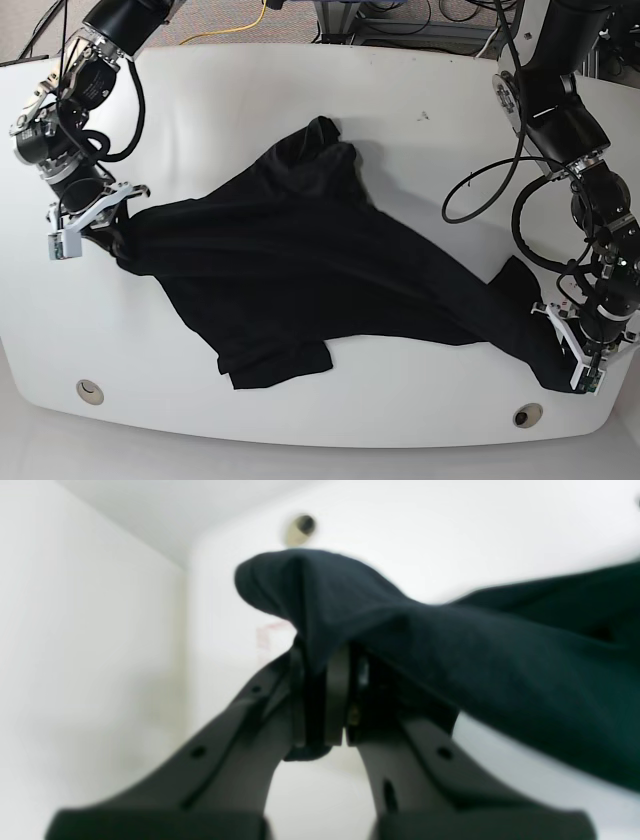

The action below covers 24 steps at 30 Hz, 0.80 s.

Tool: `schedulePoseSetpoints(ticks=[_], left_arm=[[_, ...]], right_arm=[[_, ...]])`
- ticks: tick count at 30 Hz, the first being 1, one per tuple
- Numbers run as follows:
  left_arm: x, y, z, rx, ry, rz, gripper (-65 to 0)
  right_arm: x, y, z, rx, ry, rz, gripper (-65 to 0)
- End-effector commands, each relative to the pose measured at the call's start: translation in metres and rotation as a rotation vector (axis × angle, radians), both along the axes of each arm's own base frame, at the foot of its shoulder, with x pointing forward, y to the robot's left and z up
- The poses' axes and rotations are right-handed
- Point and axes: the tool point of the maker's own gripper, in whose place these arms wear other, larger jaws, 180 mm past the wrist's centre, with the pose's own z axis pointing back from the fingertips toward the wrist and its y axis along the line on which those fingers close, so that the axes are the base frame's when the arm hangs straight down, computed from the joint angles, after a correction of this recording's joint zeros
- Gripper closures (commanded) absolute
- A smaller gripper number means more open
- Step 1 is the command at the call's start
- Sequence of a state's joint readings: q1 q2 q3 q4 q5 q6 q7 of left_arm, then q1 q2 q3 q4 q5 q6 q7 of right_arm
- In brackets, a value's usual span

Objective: Layout the t-shirt on the table in an organized manner, then fold the t-shirt properly
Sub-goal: 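Lift the shirt with both grippers and stretch it out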

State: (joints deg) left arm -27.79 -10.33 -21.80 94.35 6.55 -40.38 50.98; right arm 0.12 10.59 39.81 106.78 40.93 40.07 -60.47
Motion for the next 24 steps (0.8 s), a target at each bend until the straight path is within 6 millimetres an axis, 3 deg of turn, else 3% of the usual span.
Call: schedulePoseSetpoints(ticks=[1,5,16,24], left_arm=[[0.005,-0.011,0.05,0.046,-0.138,-0.035,0.0],[0.005,-0.017,0.076,0.072,-0.203,-0.045,-0.1],[0.012,-0.015,0.111,0.078,-0.279,-0.037,-0.1],[0.027,-0.016,0.14,0.052,-0.327,-0.041,-0.3]], right_arm=[[0.013,-0.009,0.032,-0.032,-0.098,0.0,0.0],[0.022,-0.019,0.04,-0.046,-0.111,-0.005,0.0],[0.043,-0.051,0.065,-0.092,-0.144,-0.025,0.0],[0.08,-0.075,0.106,-0.132,-0.189,-0.011,0.0]])
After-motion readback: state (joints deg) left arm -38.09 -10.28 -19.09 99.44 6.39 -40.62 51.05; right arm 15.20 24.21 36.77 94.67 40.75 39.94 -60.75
